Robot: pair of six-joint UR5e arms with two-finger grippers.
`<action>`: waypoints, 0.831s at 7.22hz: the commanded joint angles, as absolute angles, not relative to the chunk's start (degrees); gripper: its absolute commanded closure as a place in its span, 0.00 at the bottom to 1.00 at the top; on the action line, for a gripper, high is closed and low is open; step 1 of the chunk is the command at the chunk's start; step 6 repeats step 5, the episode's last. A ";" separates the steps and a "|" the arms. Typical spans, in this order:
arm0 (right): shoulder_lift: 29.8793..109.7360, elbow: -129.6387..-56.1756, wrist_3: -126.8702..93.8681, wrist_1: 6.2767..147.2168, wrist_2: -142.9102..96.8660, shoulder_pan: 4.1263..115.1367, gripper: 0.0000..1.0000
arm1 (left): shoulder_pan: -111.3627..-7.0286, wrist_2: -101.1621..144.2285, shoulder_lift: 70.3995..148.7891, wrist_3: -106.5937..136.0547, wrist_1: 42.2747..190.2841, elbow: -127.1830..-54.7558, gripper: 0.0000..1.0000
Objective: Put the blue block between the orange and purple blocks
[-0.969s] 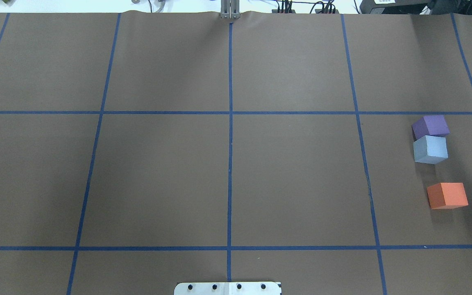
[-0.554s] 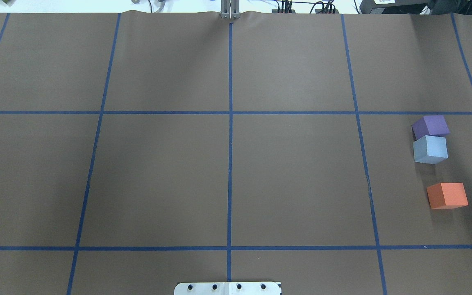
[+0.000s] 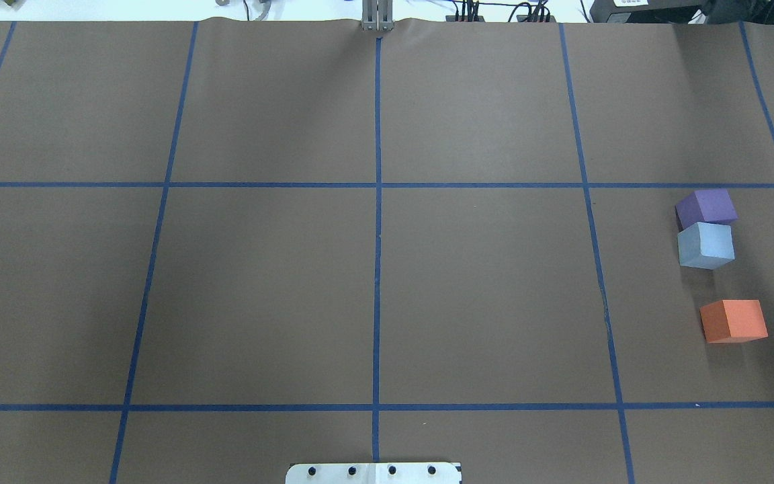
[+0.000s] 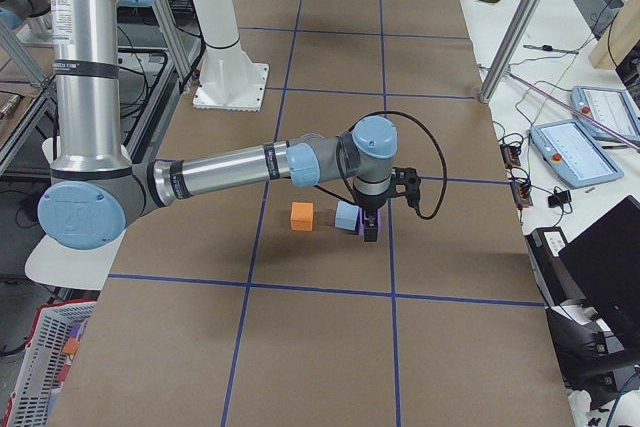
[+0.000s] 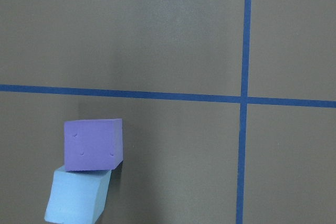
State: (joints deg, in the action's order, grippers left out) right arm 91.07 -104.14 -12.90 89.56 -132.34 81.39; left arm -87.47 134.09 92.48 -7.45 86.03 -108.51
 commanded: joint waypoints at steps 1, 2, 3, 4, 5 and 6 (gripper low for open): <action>91.05 -103.71 -12.92 88.78 -132.36 81.39 0.00 | -87.36 134.30 92.37 -7.47 86.22 -109.16 0.00; 91.05 -102.84 -13.18 86.77 -132.36 81.39 0.00 | -87.36 134.30 92.29 -7.47 86.22 -109.68 0.00; 91.05 -100.74 -13.18 84.57 -132.36 81.30 0.00 | -87.36 134.38 92.20 -7.47 86.22 -110.04 0.00; 91.05 -98.81 -13.27 81.68 -132.36 81.30 0.00 | -87.36 134.30 92.20 -7.47 86.22 -110.04 0.00; 91.05 -97.83 -13.27 80.26 -132.36 81.12 0.00 | -87.36 134.38 92.20 -7.47 86.22 -110.21 0.00; 91.05 -97.83 -13.27 80.26 -132.36 81.12 0.00 | -87.36 134.38 92.20 -7.47 86.22 -110.21 0.00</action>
